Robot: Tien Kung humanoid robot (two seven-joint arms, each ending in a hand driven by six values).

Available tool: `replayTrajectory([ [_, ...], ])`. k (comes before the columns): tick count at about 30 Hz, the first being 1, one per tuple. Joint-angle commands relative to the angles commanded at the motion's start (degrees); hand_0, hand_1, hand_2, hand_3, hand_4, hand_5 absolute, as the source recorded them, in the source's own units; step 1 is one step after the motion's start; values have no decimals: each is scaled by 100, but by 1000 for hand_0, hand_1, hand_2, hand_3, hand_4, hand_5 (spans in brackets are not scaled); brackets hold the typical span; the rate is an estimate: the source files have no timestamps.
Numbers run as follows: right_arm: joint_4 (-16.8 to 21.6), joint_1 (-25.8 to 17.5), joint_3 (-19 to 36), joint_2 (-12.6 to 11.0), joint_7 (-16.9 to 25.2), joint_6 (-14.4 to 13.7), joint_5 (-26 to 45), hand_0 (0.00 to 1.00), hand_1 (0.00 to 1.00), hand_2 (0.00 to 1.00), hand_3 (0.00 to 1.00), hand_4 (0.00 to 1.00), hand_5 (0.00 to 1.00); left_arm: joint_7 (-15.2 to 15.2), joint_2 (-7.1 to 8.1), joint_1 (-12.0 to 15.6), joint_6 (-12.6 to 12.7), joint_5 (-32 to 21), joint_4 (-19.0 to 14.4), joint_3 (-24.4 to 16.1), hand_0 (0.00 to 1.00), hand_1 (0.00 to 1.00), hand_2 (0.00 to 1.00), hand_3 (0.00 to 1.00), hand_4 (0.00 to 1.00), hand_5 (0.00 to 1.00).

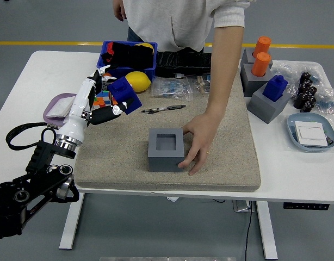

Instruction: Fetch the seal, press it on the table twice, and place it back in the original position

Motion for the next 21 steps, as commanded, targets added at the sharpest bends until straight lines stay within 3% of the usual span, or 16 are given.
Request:
replayTrajectory([
  [9, 0, -5, 10, -12, -3, -7, -14, 783, 682, 658, 616, 783, 437, 267, 155, 25, -137, 274, -791, 289, 504, 411, 437, 830, 641, 2],
  [21, 0, 4, -2, -14, -7, -9, -7, 783, 682, 658, 615, 783, 437, 399, 149, -92, -266, 245, -864, 762, 500, 406, 437, 830, 641, 2],
])
